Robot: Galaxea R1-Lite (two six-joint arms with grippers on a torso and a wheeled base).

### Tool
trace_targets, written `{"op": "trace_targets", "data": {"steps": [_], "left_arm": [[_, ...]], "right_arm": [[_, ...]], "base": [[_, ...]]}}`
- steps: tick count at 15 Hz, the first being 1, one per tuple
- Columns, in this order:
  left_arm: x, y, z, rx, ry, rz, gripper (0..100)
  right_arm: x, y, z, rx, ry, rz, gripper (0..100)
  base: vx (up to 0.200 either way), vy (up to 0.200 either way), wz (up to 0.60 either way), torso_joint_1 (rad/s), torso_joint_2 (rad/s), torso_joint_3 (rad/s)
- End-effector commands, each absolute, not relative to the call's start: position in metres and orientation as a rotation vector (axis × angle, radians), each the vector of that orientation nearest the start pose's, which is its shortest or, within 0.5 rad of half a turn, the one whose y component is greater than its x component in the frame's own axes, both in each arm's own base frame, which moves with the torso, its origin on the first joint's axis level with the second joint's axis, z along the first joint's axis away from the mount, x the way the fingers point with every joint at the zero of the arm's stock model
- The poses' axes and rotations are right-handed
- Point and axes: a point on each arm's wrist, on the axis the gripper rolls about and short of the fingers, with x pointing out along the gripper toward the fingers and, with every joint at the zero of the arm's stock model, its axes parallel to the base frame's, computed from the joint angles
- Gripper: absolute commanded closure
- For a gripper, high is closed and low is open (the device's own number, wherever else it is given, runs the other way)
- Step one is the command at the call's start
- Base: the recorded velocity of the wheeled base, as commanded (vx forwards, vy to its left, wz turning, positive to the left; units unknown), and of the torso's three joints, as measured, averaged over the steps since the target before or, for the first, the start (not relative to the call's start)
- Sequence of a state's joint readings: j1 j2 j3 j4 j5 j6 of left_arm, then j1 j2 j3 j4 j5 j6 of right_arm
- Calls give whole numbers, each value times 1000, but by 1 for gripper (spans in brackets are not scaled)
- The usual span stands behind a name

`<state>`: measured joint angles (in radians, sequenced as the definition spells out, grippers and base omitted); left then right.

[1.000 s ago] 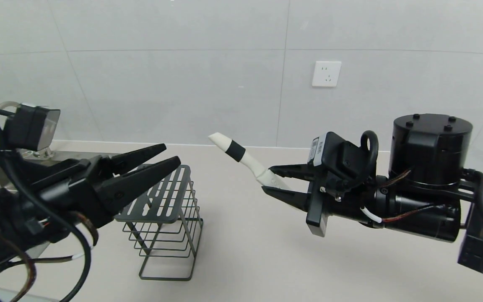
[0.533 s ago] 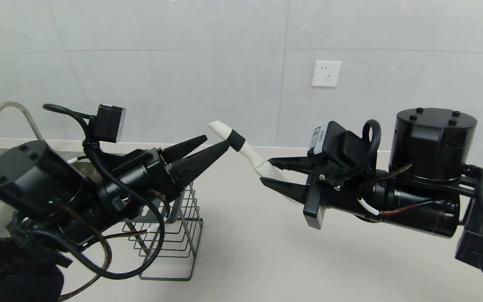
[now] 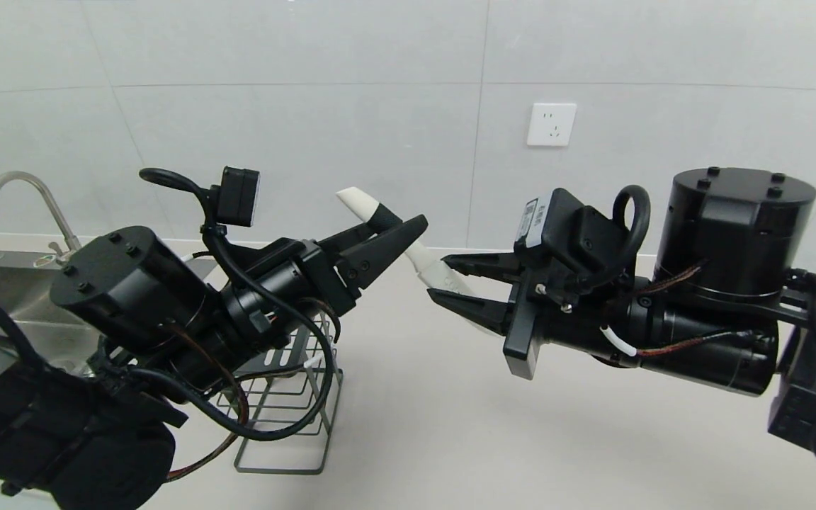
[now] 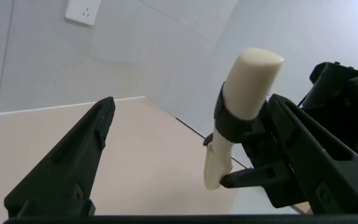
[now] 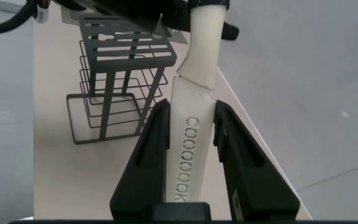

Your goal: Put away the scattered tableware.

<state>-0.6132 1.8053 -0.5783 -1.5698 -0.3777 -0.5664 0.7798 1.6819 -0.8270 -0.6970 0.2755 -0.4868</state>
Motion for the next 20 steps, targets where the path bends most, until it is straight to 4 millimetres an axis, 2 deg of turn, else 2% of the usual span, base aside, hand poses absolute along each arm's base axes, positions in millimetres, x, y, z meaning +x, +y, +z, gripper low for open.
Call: {"op": "trace_targets", "data": {"steps": [1,9,10,12,16,17,20], "left_arm": [[239,-177,197,-563,-111,-1062,0],[233,-177,211,-598,-146,-1091,0],[233,-177,211,-597,-145,-1092,100],[234,-177,212,-597,-147,-1093,100],[231,-175,216,-597,-164,-1095,100],[230,-175,216,-596,-165,-1095,100],[230,-174,215,-590,-164,-1090,100]], "right_arm": [[214,220,201,-484,-97,1041,100],[217,229,209,-464,-127,1033,100],[218,232,209,-463,-130,1038,100],[218,240,210,-461,-136,1046,100],[219,240,208,-458,-126,1045,100],[219,240,209,-456,-131,1042,0],[217,239,204,-461,-115,1051,0]], "base": [[0,0,0,0,0,0],[0,0,0,0,0,0],[0,0,0,0,0,0],[0,0,0,0,0,0],[0,0,0,0,0,0],[0,0,0,0,0,0],[0,0,0,0,0,0]]}}
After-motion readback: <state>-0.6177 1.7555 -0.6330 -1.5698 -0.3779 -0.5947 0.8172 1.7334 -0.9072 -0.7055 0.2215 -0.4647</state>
